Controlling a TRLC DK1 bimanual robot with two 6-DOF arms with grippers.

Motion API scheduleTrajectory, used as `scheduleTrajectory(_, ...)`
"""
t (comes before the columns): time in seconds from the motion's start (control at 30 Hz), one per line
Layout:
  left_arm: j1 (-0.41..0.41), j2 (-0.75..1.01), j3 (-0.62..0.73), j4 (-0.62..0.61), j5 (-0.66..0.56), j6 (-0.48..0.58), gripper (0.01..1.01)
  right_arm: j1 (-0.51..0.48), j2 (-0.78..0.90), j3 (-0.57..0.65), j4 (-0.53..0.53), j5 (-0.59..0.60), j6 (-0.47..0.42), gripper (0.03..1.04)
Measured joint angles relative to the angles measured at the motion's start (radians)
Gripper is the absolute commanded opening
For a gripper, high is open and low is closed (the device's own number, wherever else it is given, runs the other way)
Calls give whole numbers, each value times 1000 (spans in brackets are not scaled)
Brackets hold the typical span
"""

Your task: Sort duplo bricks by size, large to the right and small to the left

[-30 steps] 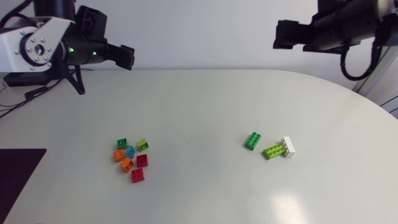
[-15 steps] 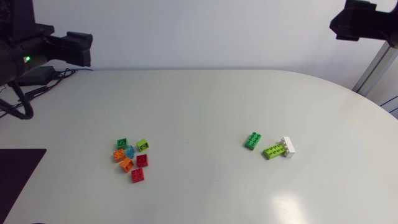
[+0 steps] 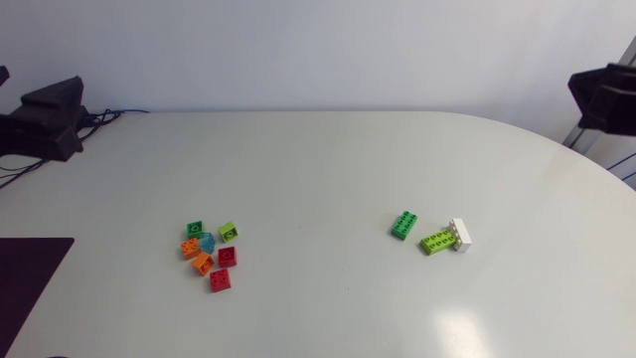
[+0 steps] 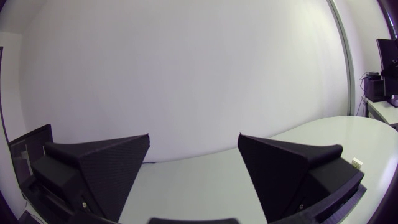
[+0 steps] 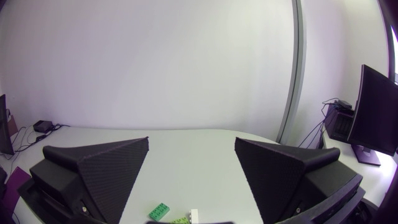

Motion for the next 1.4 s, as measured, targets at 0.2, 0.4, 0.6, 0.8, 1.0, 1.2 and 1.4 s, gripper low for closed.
scheduleTrajectory(0.2, 9, -142, -106, -22, 16, 0, 987, 0, -126, -134, 19, 3, -23, 995)
scheduleTrajectory(0.4, 9, -246, -175, -79, 32, 0, 987, 0, -225, -209, 21, 10, -45, 997)
scheduleTrajectory(0.6, 19, -330, -220, -136, 34, 0, 987, -3, -317, -283, 21, 14, -52, 995)
scheduleTrajectory(0.8, 20, -412, -282, -181, 35, 0, 985, -12, -417, -370, 13, 14, -75, 995)
scheduleTrajectory(1.0, 46, -452, -348, -172, 66, -13, 985, -38, -470, -462, 49, -16, -79, 997)
scheduleTrajectory(1.2, 82, -476, -417, -126, 107, -51, 987, -73, -500, -562, 127, -74, -78, 997)
scheduleTrajectory(1.4, 118, -500, -489, -76, 142, -100, 985, -110, -533, -663, 206, -132, -77, 997)
